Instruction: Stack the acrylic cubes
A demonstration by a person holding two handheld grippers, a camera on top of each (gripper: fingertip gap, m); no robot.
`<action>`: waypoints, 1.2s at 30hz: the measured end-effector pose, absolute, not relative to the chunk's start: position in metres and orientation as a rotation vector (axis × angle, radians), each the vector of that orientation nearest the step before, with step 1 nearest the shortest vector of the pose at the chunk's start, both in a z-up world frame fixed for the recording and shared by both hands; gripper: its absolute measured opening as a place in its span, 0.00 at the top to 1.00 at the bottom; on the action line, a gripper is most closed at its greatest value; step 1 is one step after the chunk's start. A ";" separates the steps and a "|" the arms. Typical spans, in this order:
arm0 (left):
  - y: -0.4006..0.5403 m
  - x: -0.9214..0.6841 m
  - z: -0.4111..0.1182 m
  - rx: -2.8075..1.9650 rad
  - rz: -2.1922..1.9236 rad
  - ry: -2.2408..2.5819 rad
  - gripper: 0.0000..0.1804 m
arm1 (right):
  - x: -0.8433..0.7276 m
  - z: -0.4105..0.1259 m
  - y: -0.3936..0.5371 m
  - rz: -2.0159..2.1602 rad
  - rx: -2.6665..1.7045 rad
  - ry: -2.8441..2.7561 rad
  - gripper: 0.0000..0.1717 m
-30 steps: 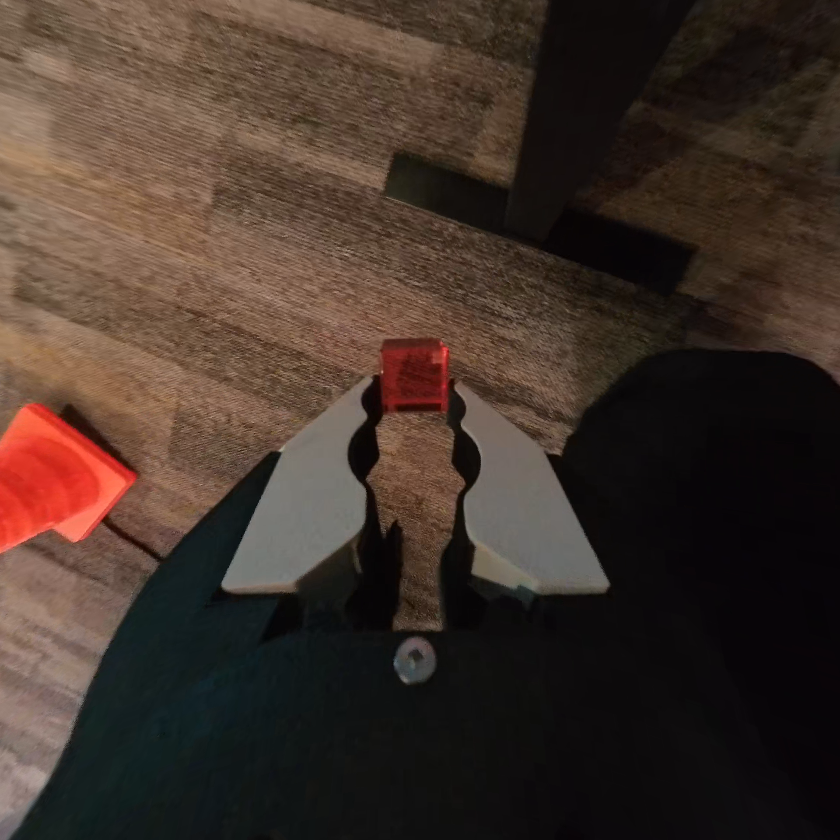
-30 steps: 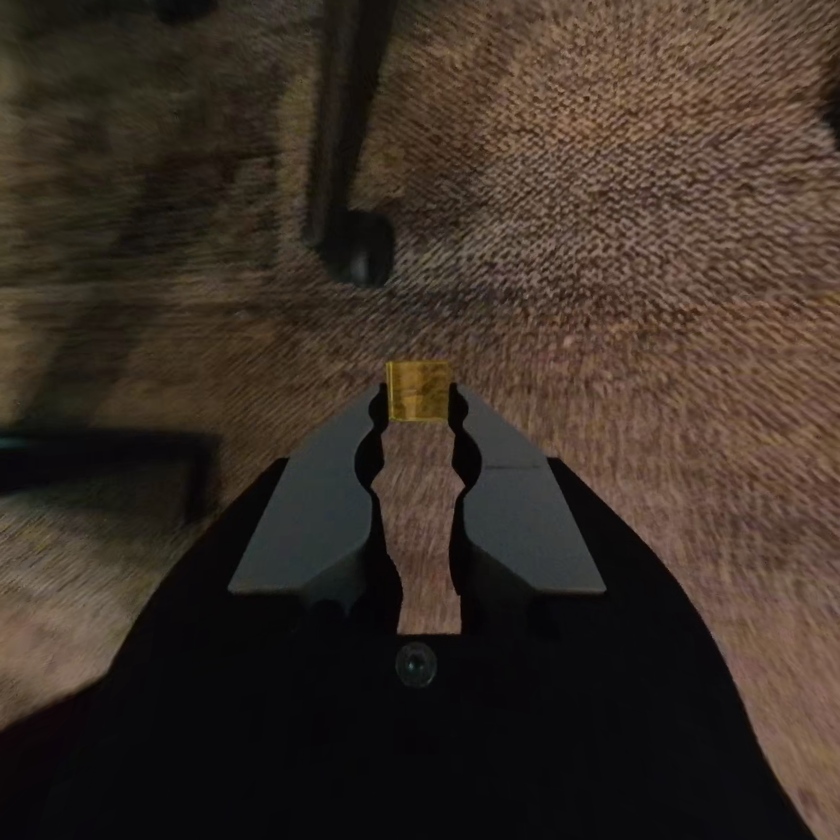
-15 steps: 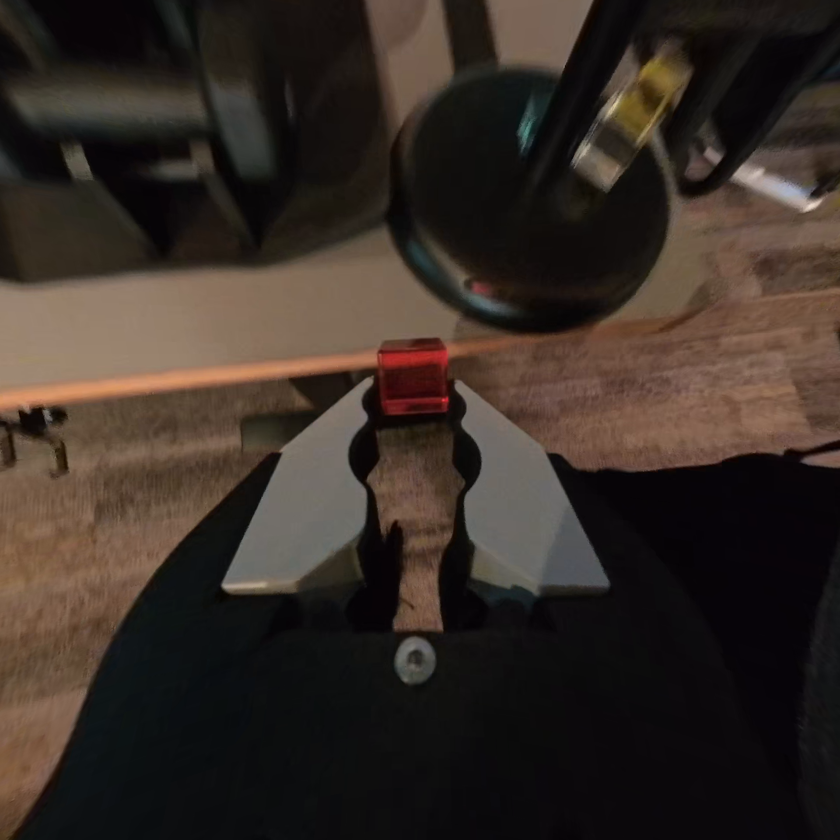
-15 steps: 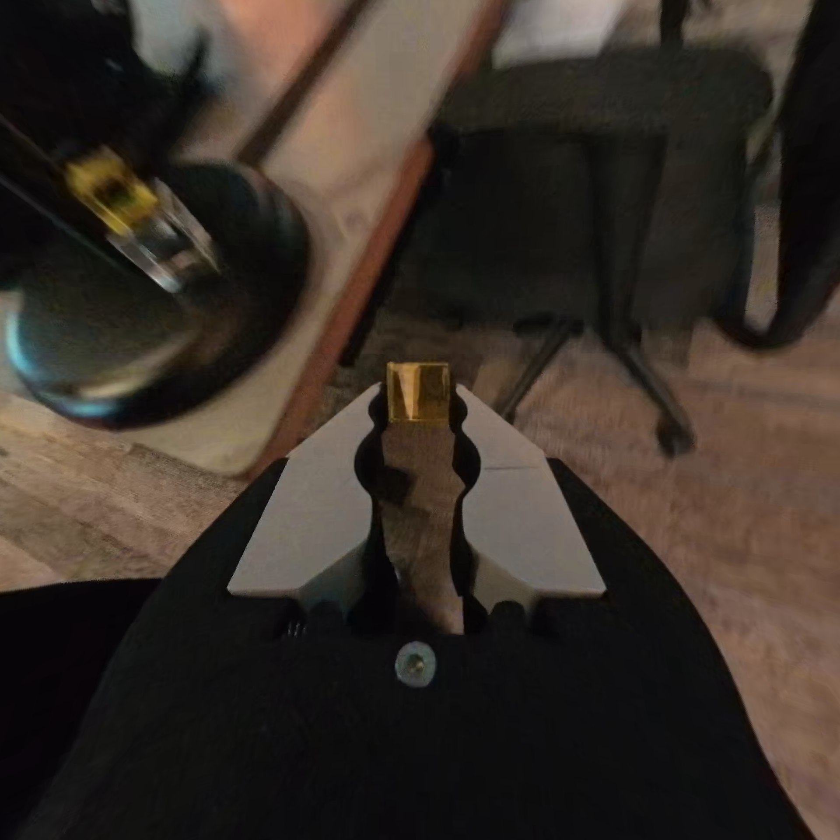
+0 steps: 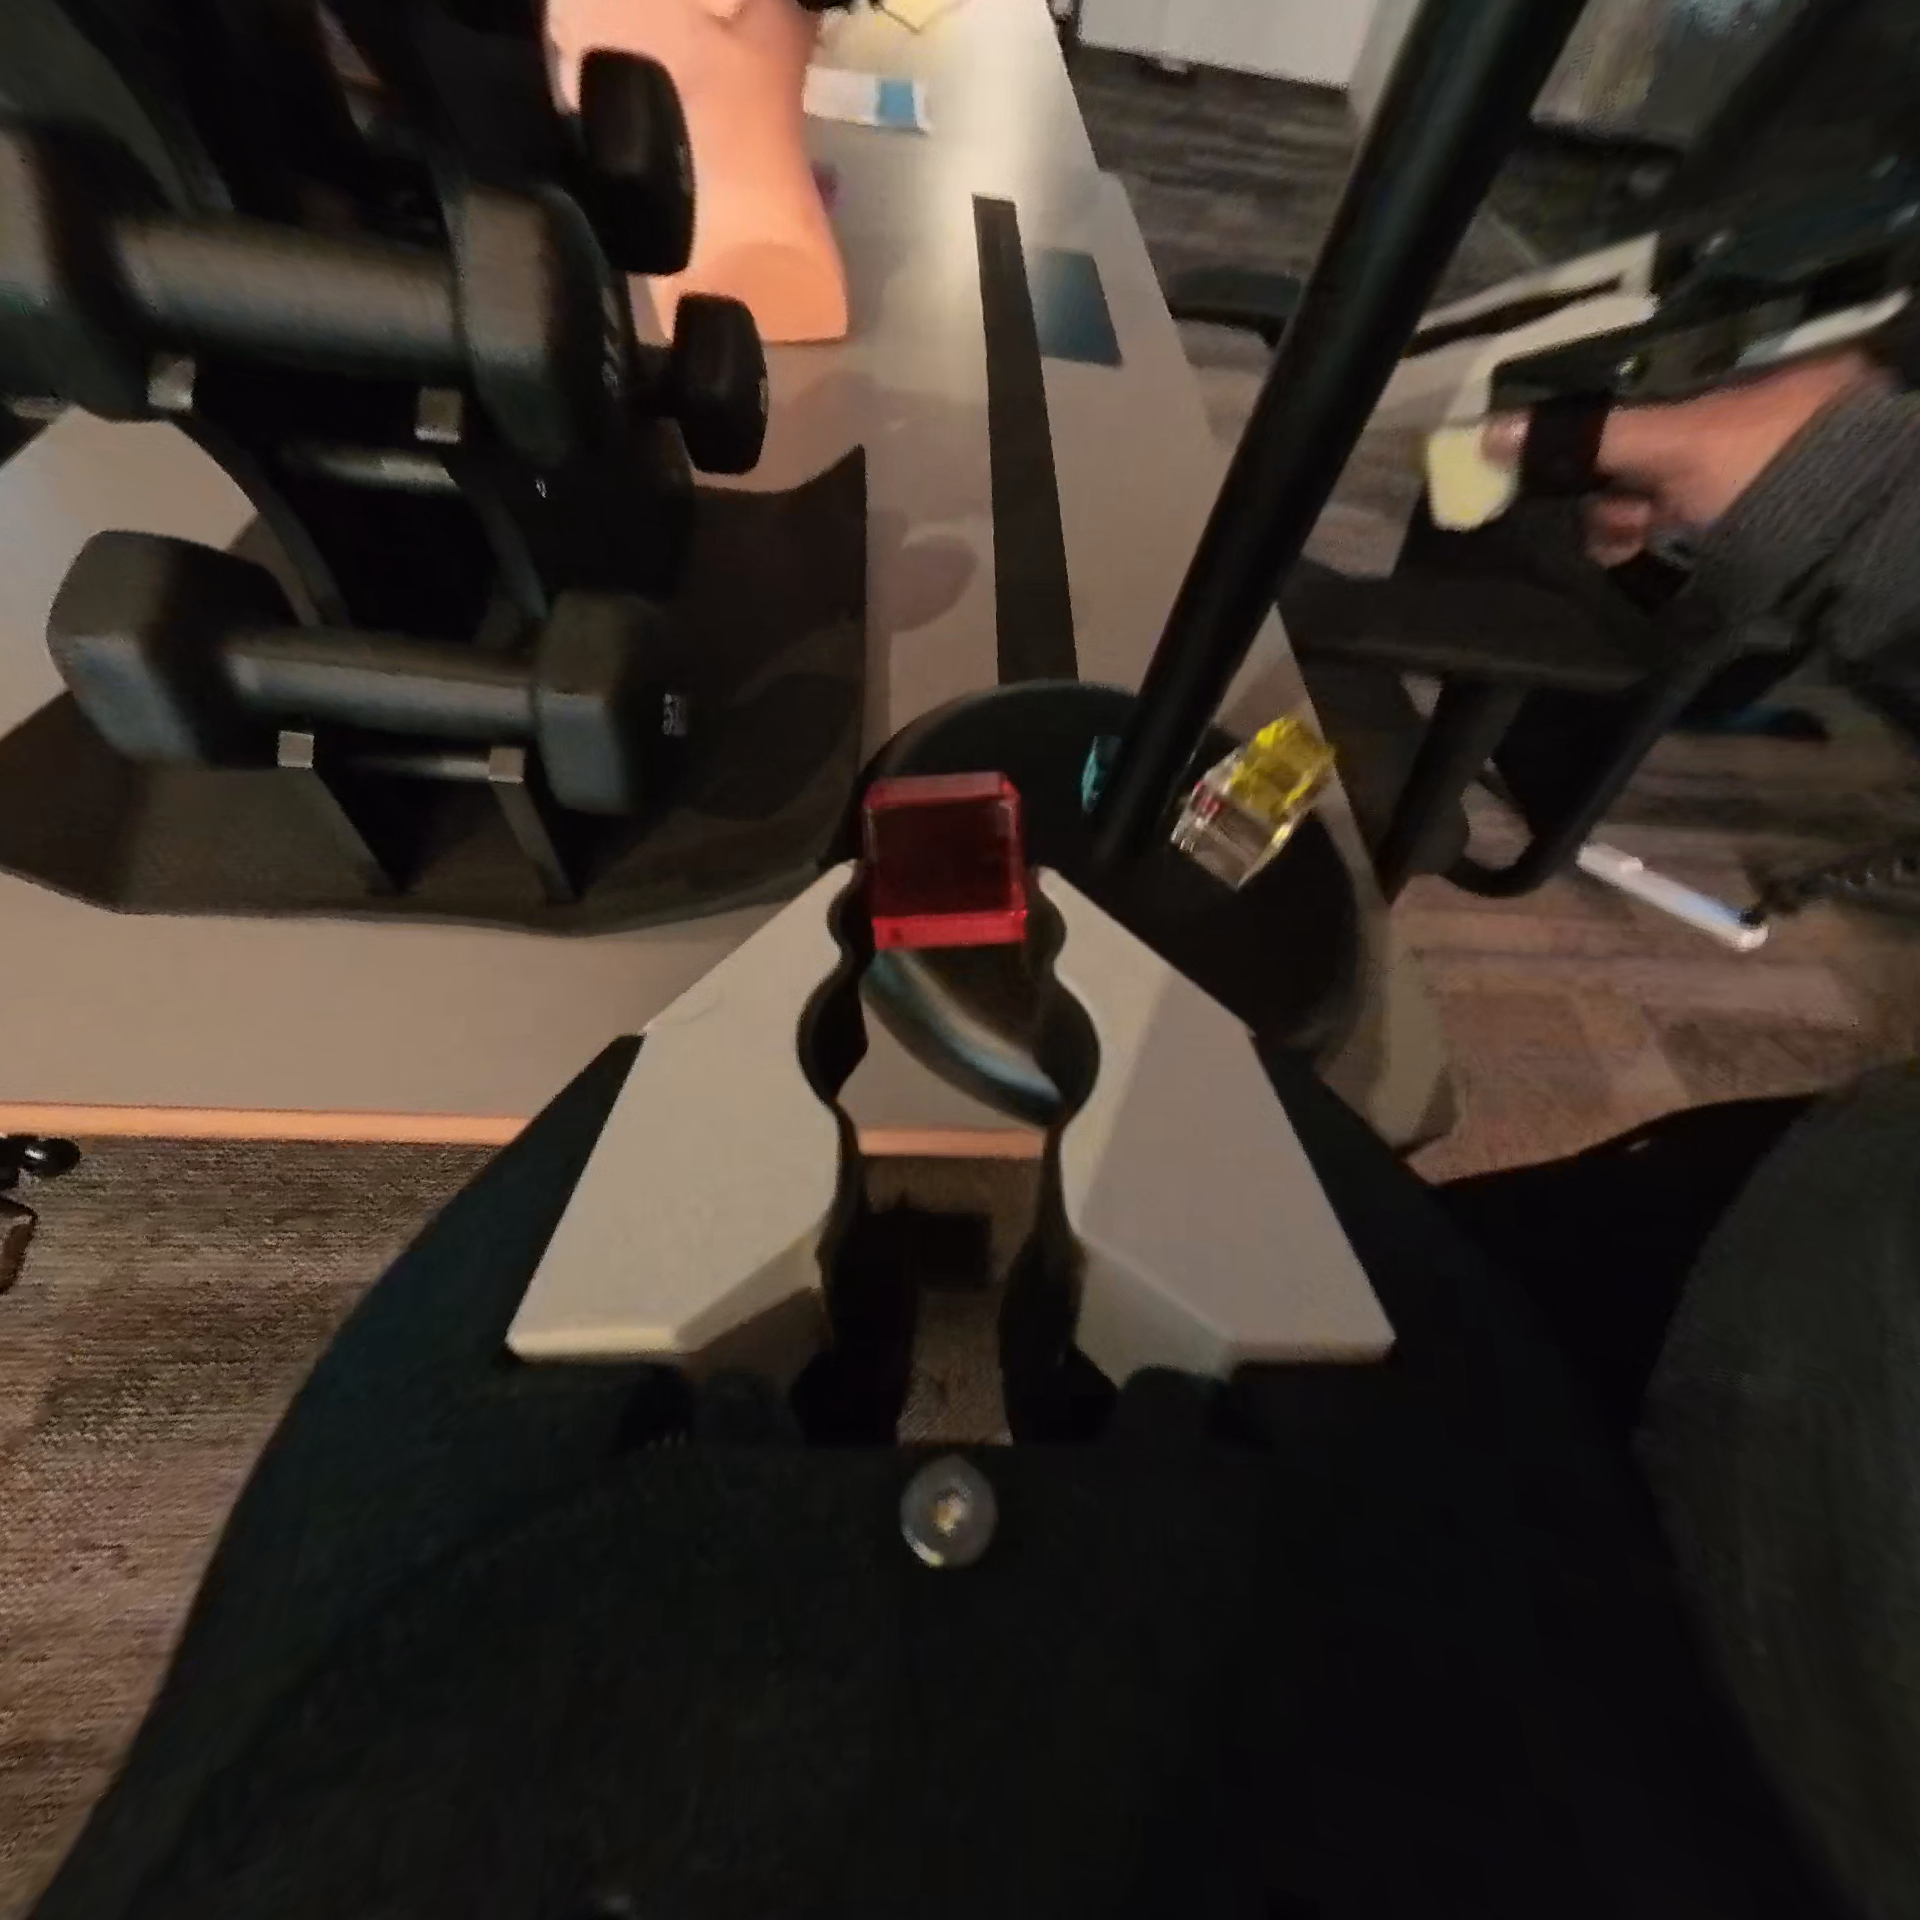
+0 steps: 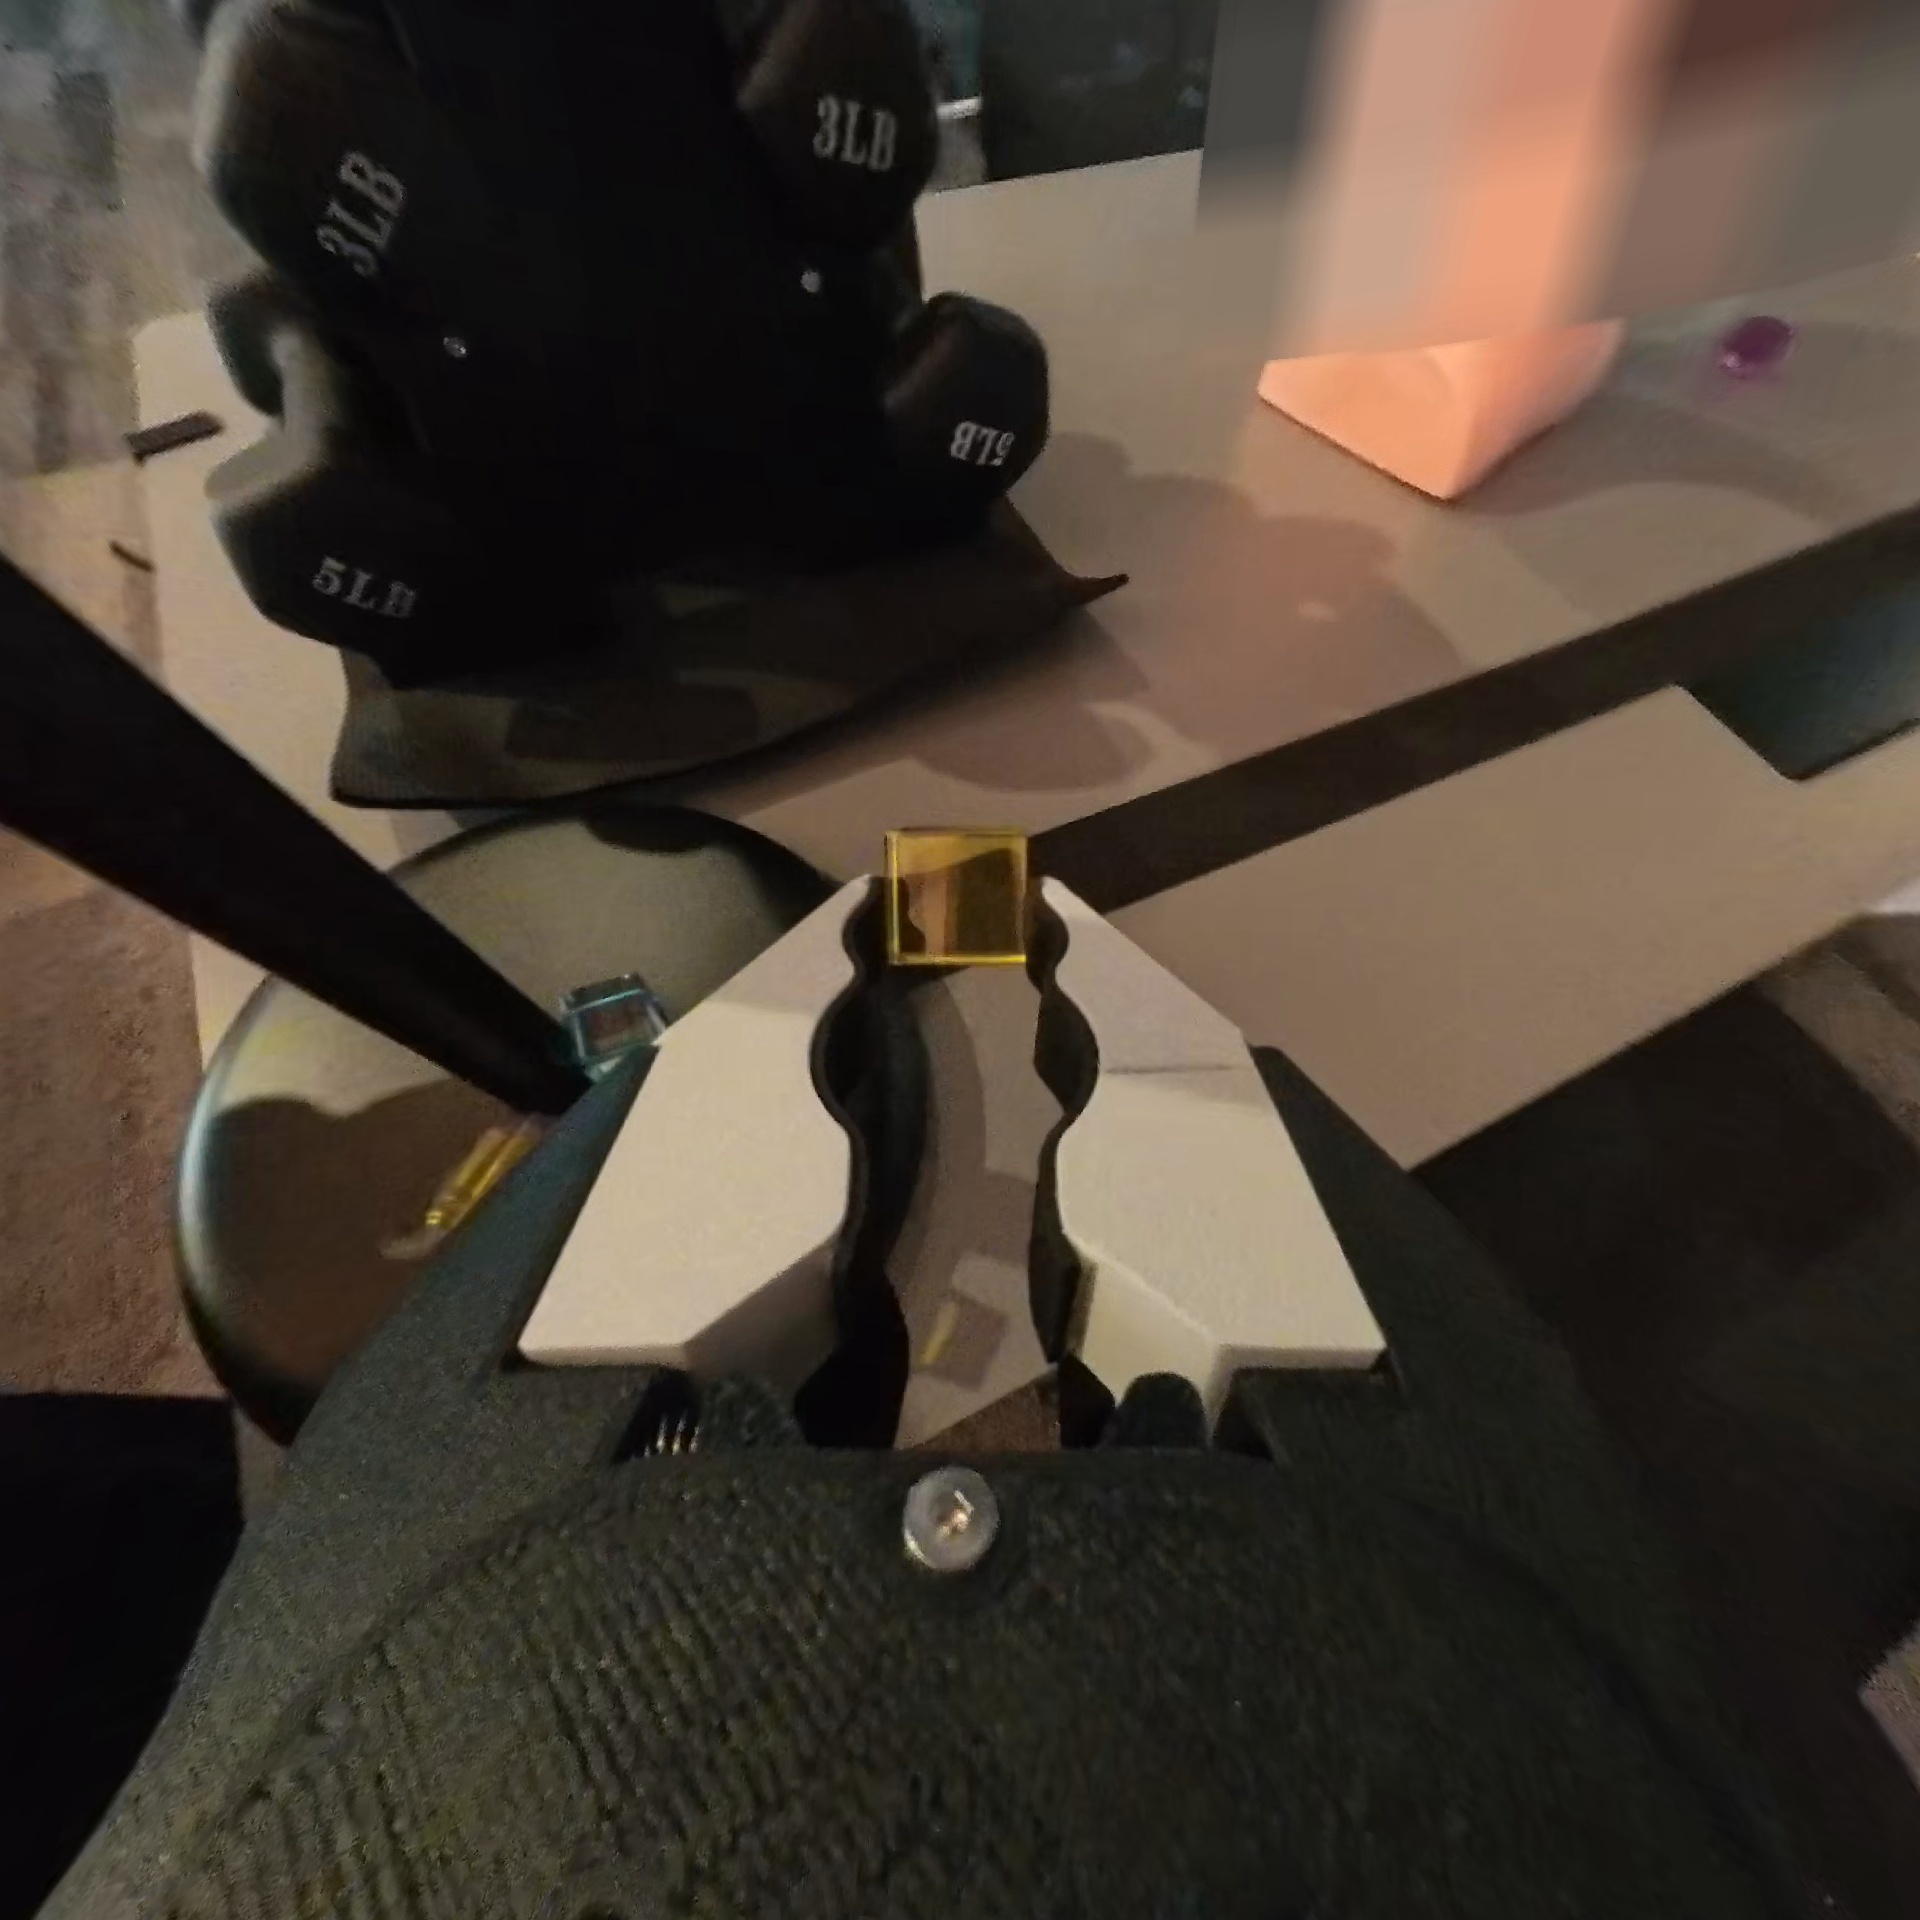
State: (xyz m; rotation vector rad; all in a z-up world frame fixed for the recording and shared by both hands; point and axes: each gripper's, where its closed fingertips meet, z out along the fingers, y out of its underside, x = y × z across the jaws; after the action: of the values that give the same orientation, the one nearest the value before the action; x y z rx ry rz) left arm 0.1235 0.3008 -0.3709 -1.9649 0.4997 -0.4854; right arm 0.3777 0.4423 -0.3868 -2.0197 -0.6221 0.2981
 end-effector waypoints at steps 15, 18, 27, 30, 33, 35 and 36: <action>0.299 0.281 -0.369 -2.012 -0.314 0.093 0.85 | 0.356 -0.388 0.407 0.877 -1.717 -1.526 0.86; 0.296 0.293 -0.383 -2.080 -0.253 0.074 0.85 | 0.347 -0.406 0.386 0.914 -1.659 -1.750 0.86; 0.268 0.283 -0.405 -2.151 -0.151 -0.124 0.85 | 0.317 -0.440 0.347 0.740 -1.653 -2.160 0.86; 0.261 0.284 -0.411 -2.163 -0.146 -0.166 0.85 | 0.316 -0.442 0.343 0.680 -1.663 -2.195 0.85; 0.260 0.287 -0.412 -2.164 -0.148 -0.182 0.85 | 0.312 -0.442 0.341 0.654 -1.642 -2.200 0.86; 0.262 0.291 -0.412 -2.168 -0.149 -0.174 0.85 | 0.310 -0.442 0.340 0.662 -1.655 -2.198 0.85; 0.264 0.292 -0.412 -2.171 -0.150 -0.166 0.85 | 0.309 -0.442 0.340 0.662 -1.660 -2.197 0.85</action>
State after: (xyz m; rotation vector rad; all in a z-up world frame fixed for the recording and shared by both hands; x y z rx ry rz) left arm 0.2922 0.2638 -0.4116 -2.1715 -0.1656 -0.1499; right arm 0.3092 0.3404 -0.4424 -1.6596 -2.1975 0.6619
